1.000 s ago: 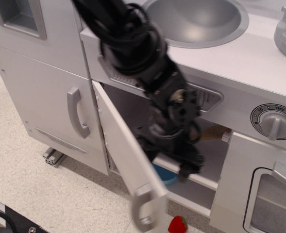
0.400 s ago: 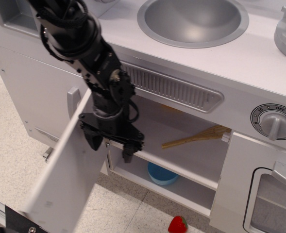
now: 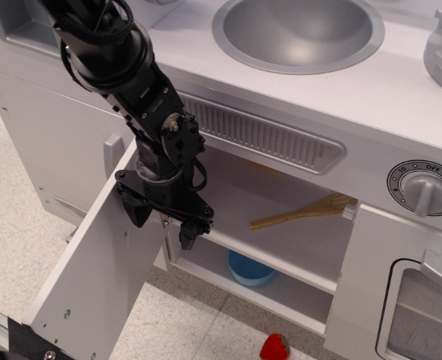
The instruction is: Open cabinet
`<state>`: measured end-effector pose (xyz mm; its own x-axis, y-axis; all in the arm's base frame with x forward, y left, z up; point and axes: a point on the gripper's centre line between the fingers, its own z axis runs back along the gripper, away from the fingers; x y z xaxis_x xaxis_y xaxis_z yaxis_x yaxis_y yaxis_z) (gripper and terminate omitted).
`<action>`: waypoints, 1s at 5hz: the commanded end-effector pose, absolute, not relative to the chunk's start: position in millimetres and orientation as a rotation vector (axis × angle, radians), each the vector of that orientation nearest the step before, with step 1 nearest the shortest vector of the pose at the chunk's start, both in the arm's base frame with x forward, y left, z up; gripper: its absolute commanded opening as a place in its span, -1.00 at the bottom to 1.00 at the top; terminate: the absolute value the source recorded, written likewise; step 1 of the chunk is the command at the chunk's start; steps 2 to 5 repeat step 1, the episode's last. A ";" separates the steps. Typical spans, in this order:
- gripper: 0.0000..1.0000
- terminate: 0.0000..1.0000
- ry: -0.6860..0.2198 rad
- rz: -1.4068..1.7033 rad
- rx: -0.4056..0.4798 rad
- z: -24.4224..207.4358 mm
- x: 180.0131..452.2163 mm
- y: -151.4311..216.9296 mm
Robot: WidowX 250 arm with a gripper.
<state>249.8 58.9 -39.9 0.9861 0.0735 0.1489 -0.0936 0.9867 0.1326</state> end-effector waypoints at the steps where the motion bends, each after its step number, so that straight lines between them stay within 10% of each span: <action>1: 1.00 1.00 -0.174 0.090 0.145 -28.5 252.0 63.3; 5: 1.00 1.00 -0.174 0.090 0.145 -28.5 252.0 63.3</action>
